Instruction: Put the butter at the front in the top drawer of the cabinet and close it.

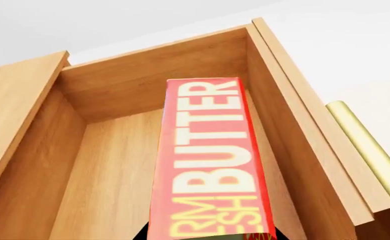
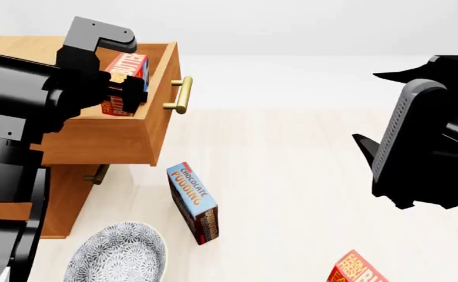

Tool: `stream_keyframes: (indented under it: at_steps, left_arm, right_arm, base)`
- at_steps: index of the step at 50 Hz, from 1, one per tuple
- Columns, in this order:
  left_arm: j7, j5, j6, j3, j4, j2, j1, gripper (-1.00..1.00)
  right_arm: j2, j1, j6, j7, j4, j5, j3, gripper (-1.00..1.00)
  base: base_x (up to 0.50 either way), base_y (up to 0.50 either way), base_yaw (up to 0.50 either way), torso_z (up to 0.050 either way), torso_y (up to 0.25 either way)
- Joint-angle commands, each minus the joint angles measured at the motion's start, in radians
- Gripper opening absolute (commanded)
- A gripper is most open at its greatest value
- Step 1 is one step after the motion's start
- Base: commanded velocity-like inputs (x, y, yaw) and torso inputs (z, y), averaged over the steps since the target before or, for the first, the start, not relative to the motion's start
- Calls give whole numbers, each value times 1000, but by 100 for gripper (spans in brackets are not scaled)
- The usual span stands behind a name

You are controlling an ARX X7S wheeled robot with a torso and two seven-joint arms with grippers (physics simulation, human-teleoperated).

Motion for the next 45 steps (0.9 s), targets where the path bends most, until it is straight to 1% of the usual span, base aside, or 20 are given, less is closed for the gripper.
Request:
stream_keyframes:
  at_steps: [1,2,3,27,39,45]
  left_arm:
    - [-10,-2,0,-6,15,-2,1,-100]
    - [-9,-3,-1,-7,16,-3,1,-100]
    - [-8,-4,-3,-7,17,-3,1,100]
    - [-2,-13,-9,-2,28,-7,-8,100]
    - [13,-7,14,3,-32,9,-114,100]
    - [17,-7,21,3,-44,14,-144,100]
  right_arm:
    - [-5,-3,3,-3,2,-4,0,100]
    - [-6,-4,3,-3,2,-4,0,100]
    - [-7,-4,4,-3,2,-5,0,100]
    - [-1,-8,3,-8,-2,-2,8,100]
    - [-6,-4,5,-15,-2,-4,12,100]
    - [-7,-4,4,-16,-2,-4,15,100]
  base:
    - [0,0,0,0,0]
    - [0,0,0,0,0]
    - [0,0,0,0,0]
    - [0,0,0,0,0]
    - [0,0,0,0,1]
    - [0,0,0,0,0]
